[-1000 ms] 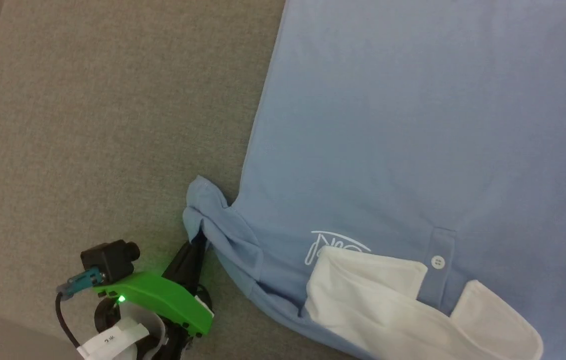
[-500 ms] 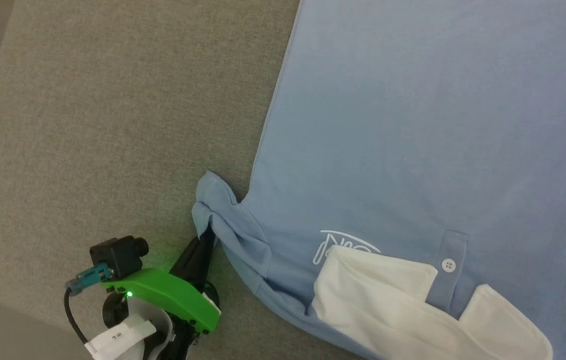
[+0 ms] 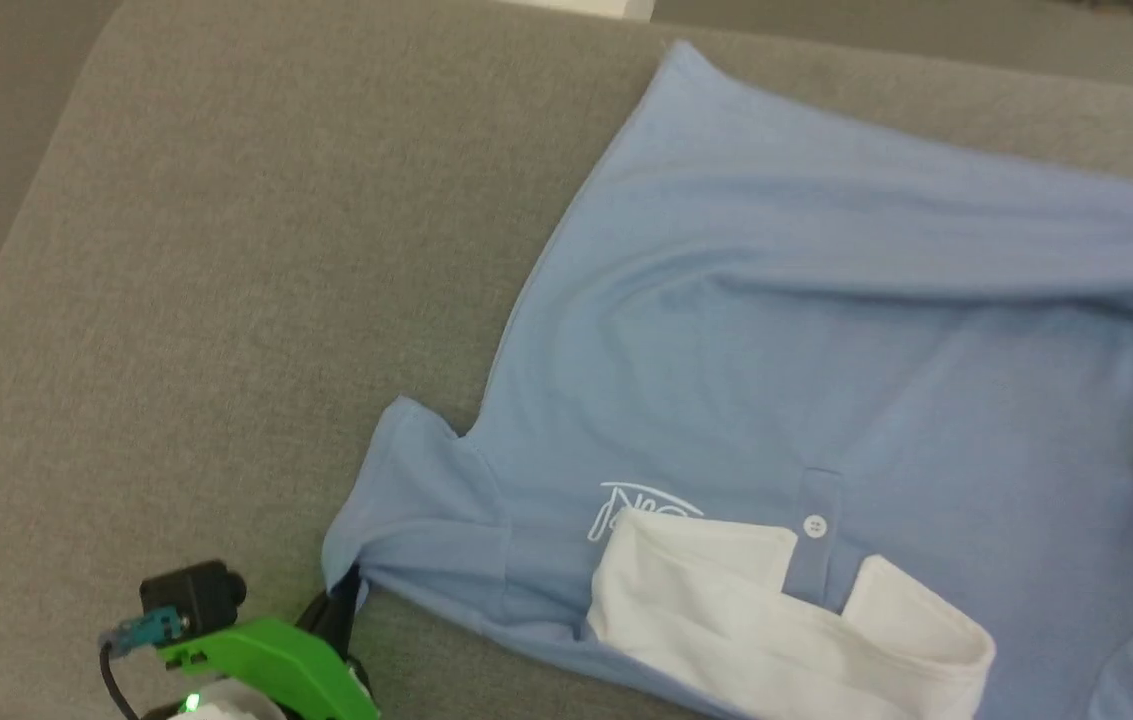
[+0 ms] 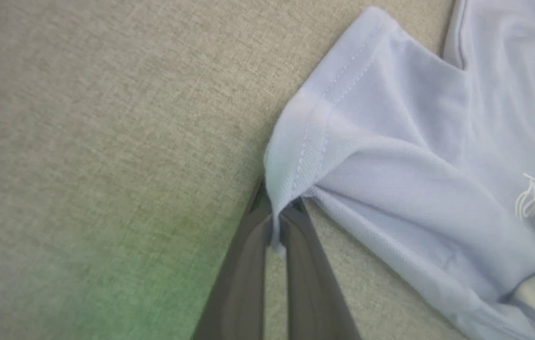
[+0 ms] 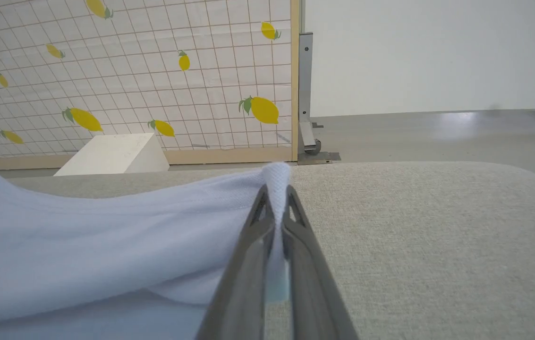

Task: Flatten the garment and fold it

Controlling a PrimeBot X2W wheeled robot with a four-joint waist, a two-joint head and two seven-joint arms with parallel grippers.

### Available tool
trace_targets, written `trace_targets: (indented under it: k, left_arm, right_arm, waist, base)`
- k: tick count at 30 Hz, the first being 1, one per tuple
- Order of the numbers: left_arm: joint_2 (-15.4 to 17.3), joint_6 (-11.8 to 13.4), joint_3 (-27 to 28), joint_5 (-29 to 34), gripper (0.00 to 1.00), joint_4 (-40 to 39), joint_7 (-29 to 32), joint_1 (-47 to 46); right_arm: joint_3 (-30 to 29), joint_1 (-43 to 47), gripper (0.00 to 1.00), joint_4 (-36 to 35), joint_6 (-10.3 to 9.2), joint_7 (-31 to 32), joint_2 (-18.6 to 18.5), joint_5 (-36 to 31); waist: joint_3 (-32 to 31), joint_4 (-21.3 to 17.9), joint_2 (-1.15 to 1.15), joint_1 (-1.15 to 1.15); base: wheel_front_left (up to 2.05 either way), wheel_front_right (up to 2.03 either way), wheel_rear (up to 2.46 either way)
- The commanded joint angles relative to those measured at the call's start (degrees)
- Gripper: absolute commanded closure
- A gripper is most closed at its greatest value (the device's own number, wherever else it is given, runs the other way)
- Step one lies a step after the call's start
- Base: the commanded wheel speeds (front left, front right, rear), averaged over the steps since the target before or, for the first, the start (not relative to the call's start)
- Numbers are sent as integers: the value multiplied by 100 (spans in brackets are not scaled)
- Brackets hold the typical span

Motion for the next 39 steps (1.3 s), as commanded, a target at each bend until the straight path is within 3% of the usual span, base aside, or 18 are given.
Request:
trace_targets:
  k: [1, 7, 13, 18, 20, 26, 27, 28, 33, 39]
  left_arm:
    - [73, 116, 15, 69, 100, 74, 120, 239]
    - [247, 289, 83, 66, 100, -244, 345, 566]
    - [356, 417, 118, 81, 100, -484, 492, 730]
    - [417, 479, 127, 88, 100, -610, 574, 794]
    - [422, 490, 60, 88, 100, -640, 638, 795]
    - [383, 472, -8, 81, 100, -600, 626, 751]
    - [377, 470, -13, 78, 100, -591, 619, 749]
    - [373, 466, -17, 75, 100, -580, 611, 748]
    - [366, 444, -33, 62, 100, -533, 581, 712]
    - [336, 398, -83, 45, 100, -477, 554, 616]
  right_arm:
    - [-78, 288, 100, -109, -9, -26, 73, 25]
    - [-362, 1348, 100, -623, -9, 428, 416, -382]
    - [-683, 2017, 100, -871, -9, 1156, 719, -315]
    - [-867, 2348, 100, -848, -9, 2406, 817, -312]
    - [-855, 2733, 100, -691, -9, 4122, 829, -87]
    - [-863, 2879, 100, -747, -9, 4754, 830, 194]
    - [-831, 2871, 55, -819, -9, 4681, 830, 208]
    - [-798, 2842, 0, -919, -9, 4538, 830, 213]
    - [-537, 2453, 0, -1383, -9, 3260, 830, 202]
    - [493, 1828, 0, -1555, -9, 1281, 692, 188]
  waist:
    - [-859, -641, 0, -1]
    - [-1221, -1096, 0, -1]
    - [-1330, -1384, 0, -1]
    - [-1336, -1523, 0, -1]
    - [-1348, -1536, 0, -1]
    - [-1332, -1449, 0, -1]
    - [-1330, -1436, 0, -1]
    - [-1326, -1423, 0, -1]
    - [-1284, -1369, 0, -1]
    - [-1196, -1239, 0, -1]
  base:
    - [0, 0, 0]
    - [0, 0, 0]
    - [0, 0, 0]
    - [0, 0, 0]
    - [0, 0, 0]
    - [0, 0, 0]
    - [0, 0, 0]
    - [0, 0, 0]
    - [0, 0, 0]
    - [0, 0, 0]
